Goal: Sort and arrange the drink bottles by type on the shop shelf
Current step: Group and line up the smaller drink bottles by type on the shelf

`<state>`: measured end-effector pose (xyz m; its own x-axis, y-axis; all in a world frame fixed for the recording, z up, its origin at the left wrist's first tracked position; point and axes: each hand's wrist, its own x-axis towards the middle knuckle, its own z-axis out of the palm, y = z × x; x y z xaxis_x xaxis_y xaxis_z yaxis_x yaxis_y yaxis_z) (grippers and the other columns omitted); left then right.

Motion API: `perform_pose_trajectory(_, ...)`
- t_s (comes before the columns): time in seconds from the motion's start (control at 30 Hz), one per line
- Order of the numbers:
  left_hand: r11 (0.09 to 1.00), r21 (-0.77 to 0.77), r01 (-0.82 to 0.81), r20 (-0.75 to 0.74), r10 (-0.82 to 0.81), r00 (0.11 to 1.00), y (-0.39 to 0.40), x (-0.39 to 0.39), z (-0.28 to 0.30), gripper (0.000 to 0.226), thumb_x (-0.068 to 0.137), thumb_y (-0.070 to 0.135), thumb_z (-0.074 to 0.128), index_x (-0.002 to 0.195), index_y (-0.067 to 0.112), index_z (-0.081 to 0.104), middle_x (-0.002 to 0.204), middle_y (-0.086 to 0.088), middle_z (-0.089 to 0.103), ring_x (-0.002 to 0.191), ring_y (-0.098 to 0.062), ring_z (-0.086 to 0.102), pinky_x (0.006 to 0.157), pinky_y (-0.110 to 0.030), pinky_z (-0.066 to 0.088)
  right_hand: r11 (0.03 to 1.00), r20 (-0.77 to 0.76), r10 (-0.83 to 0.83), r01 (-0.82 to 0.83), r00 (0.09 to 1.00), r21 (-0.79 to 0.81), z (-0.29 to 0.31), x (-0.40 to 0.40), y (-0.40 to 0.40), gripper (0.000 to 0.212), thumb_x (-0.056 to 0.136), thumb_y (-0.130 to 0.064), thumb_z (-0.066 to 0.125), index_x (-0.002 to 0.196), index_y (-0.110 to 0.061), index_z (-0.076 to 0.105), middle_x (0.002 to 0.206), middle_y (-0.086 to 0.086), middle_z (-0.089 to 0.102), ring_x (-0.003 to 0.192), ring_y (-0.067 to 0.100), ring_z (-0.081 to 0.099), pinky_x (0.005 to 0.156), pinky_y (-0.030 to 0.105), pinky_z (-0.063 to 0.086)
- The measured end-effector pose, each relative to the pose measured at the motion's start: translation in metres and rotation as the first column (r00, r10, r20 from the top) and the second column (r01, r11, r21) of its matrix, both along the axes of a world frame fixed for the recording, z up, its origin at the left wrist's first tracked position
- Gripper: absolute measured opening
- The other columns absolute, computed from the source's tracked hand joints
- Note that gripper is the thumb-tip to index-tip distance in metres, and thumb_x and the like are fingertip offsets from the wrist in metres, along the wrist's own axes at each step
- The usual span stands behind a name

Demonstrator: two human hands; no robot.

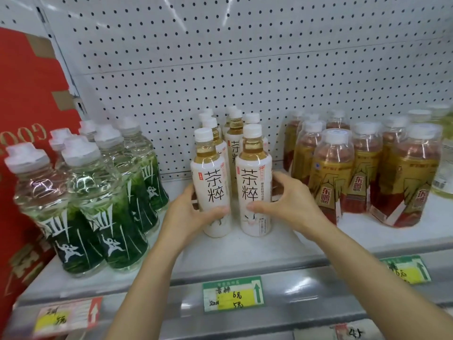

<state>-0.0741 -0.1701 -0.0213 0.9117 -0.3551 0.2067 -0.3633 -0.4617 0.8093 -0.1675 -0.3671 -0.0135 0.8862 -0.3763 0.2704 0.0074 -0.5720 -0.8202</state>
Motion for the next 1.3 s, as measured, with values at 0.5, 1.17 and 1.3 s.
perform_pose_trajectory(0.5, 0.996, -0.004, 0.09, -0.039, -0.09, 0.995, 0.034, -0.026, 0.002, 0.069, 0.042, 0.059, 0.082, 0.104, 0.045, 0.058, 0.102, 0.024, 0.071, 0.096, 0.005, 0.066, 0.081, -0.021, 0.053, 0.961, 0.027, 0.264, -0.265, 0.964, 0.083, -0.006, -0.009, 0.006, 0.07, 0.066, -0.03, 0.086, 0.131, -0.026, 0.057, 0.116, -0.015, 0.07, 0.104, 0.002, 0.067, 0.094, 0.037, 0.056)
perform_pose_trajectory(1.17, 0.984, -0.174, 0.03, 0.257, 0.016, 0.966, 0.017, 0.006, 0.135, 0.049, 0.096, 0.042, 0.059, 0.142, 0.03, 0.053, 0.132, 0.018, 0.058, 0.117, -0.006, 0.056, 0.097, -0.029, 0.043, 0.985, 0.424, -0.051, -0.024, 0.904, 0.169, 0.04, 0.024, -0.008, 0.063, 0.092, -0.042, 0.058, 0.149, -0.028, 0.035, 0.148, -0.01, 0.044, 0.132, 0.003, 0.043, 0.106, 0.025, 0.039)
perform_pose_trajectory(1.3, 0.99, 0.074, 0.117, 0.132, -0.126, 0.983, -0.03, 0.046, 0.138, 0.046, 0.094, 0.039, 0.065, 0.134, 0.017, 0.06, 0.132, 0.001, 0.063, 0.116, -0.019, 0.061, 0.101, -0.037, 0.049, 0.971, 0.314, -0.091, 0.014, 0.945, 0.237, 0.043, 0.062, -0.014, 0.063, 0.094, -0.047, 0.056, 0.149, -0.025, 0.036, 0.144, -0.001, 0.047, 0.125, 0.013, 0.049, 0.103, 0.035, 0.042)
